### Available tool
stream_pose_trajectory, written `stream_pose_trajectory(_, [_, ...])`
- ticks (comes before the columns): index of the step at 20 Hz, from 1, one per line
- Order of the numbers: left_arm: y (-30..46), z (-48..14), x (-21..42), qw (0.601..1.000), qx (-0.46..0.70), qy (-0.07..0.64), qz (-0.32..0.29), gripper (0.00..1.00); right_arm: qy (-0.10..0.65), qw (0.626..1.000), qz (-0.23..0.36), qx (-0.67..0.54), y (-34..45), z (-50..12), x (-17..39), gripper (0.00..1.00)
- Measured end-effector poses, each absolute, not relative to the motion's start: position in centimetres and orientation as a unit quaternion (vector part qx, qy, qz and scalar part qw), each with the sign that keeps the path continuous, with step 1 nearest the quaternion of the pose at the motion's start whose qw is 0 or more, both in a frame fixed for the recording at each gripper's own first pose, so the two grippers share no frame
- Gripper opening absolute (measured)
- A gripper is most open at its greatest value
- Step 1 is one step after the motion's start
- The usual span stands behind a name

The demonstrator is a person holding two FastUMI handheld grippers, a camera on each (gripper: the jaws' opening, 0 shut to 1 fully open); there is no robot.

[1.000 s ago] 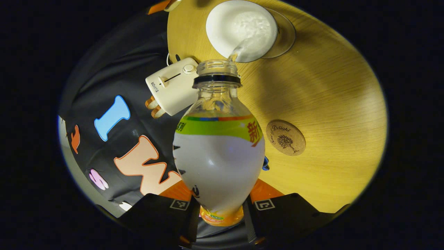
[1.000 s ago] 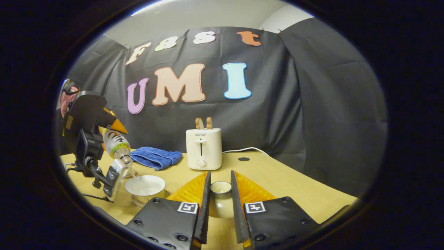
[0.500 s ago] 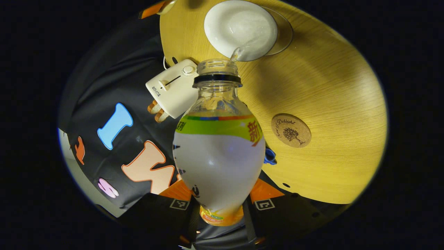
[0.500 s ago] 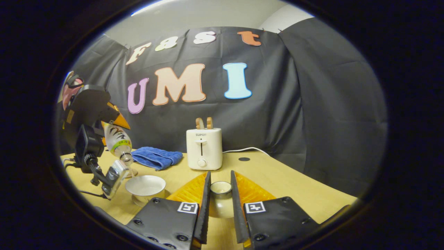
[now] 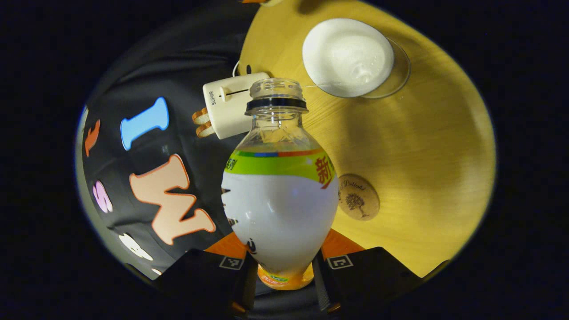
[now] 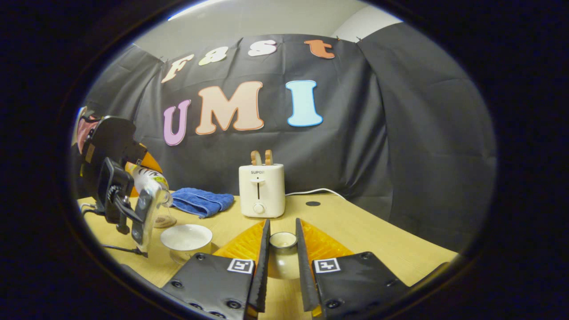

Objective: Open the teacup lid with one hand, grasp the water bottle and pour water into the teacup with the other hand; after pouring, place the water bottle on the coaster and then close the teacup lid.

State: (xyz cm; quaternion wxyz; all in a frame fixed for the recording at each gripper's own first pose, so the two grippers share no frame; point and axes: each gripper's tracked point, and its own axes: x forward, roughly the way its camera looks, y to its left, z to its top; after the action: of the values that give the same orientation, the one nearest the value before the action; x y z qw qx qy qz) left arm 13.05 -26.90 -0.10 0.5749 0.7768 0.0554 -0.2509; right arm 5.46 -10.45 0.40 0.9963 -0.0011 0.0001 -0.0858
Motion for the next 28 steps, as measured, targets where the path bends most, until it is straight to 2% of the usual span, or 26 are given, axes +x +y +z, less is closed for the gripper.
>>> stream_pose_trajectory(3, [-26.6,-1.0,12.4,0.678,0.677,0.078,-0.275,0.53,0.000,0.996,-0.086,-0.001,-10.4,0.3,5.5,0.35])
stream_pose_trajectory(7, [-25.3,-0.9,12.4,0.809,0.520,0.107,-0.252,0.49,0.000,0.996,-0.087,-0.001,-10.5,0.3,5.5,0.35])
stream_pose_trajectory(8, [-25.3,-0.6,12.4,0.837,0.478,0.106,-0.245,0.52,0.000,0.996,-0.087,-0.001,-10.5,0.3,5.5,0.35])
stream_pose_trajectory(10, [-25.7,-0.2,12.5,0.884,0.387,0.102,-0.240,0.52,-0.001,0.996,-0.088,-0.001,-10.5,0.4,5.4,0.35])
stream_pose_trajectory(12, [-26.2,0.7,12.6,0.918,0.305,0.083,-0.239,0.52,-0.001,0.996,-0.089,-0.001,-10.6,0.4,5.4,0.35])
stream_pose_trajectory(14, [-26.6,1.8,12.9,0.941,0.238,0.059,-0.235,0.48,-0.001,0.996,-0.089,-0.001,-10.6,0.4,5.4,0.35])
stream_pose_trajectory(18, [-27.0,1.5,13.8,0.968,0.103,0.053,-0.223,0.53,-0.001,0.996,-0.089,-0.001,-10.6,0.4,5.4,0.35])
stream_pose_trajectory(19, [-27.0,1.2,14.1,0.971,0.077,0.056,-0.220,0.51,-0.001,0.996,-0.089,-0.001,-10.6,0.3,5.5,0.35])
stream_pose_trajectory(28, [-26.8,-2.3,17.2,0.977,0.023,0.056,-0.206,0.51,-0.001,0.996,-0.089,-0.001,-10.6,0.3,5.5,0.35])
